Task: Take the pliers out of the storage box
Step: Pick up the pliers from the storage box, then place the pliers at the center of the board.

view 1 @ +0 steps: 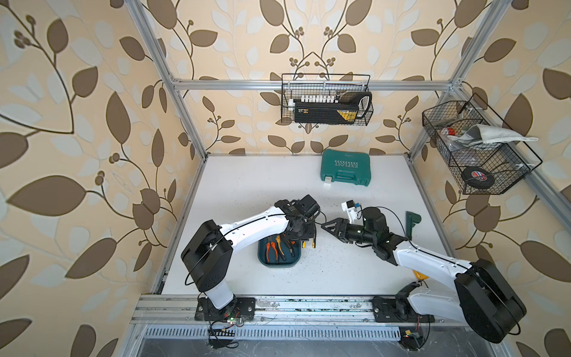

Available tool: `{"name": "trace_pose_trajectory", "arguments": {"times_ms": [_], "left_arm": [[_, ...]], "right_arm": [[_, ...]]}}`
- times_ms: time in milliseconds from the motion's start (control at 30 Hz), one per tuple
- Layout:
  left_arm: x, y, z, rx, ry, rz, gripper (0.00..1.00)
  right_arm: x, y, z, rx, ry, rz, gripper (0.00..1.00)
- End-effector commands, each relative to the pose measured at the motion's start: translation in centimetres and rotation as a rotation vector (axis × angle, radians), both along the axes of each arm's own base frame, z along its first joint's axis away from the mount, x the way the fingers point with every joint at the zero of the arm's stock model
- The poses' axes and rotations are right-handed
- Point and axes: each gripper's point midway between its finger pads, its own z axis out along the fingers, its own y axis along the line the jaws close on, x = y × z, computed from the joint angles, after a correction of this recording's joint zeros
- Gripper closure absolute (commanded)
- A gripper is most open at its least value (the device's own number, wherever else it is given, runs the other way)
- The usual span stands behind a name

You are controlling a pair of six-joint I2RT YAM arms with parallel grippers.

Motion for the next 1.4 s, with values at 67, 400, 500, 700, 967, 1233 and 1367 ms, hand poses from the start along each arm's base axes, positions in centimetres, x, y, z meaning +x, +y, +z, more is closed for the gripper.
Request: {"name": "trace_pose_trajectory", "arguments": {"times_ms": [67, 400, 500, 700, 967, 1233, 1367], "left_arm": [[0.1, -2.4, 2.9, -0.083, -0.066, -0.039, 1.00], [-0.5, -2.4, 2.7, -0.083, -0.063, -0.042, 1.00], [-0.7, -2.5, 2.9, -0.088, -0.063, -0.045, 1.00], [-0.6, -2.7, 2.9, -0.093, -0.062, -0.045, 1.00], [-0.2, -1.5, 2.6, -0.033, -0.079, -0.009, 1.00], [0.9, -0.5, 5.2, -0.073, -0.151, 0.035, 0.33], [2.4, 1.0, 7.8, -0.186, -0.161, 0.072, 0.16]], "right_arm": [[1.5, 1.0, -0.2, -0.006, 0.006, -0.014, 0.46], [3.6, 3.6, -0.7, 0.015, 0.025, 0.003, 0.54], [4.1, 3.8, -1.4, 0.019, 0.042, -0.013, 0.58], [4.6, 4.8, -1.9, 0.018, 0.063, -0.019, 0.81], [4.7, 5.1, -1.2, -0.014, 0.049, 0.003, 1.00], [4.6, 4.0, -0.8, -0.128, 0.014, 0.024, 1.00], [4.5, 2.5, -0.9, -0.207, -0.021, 0.051, 1.00]]}}
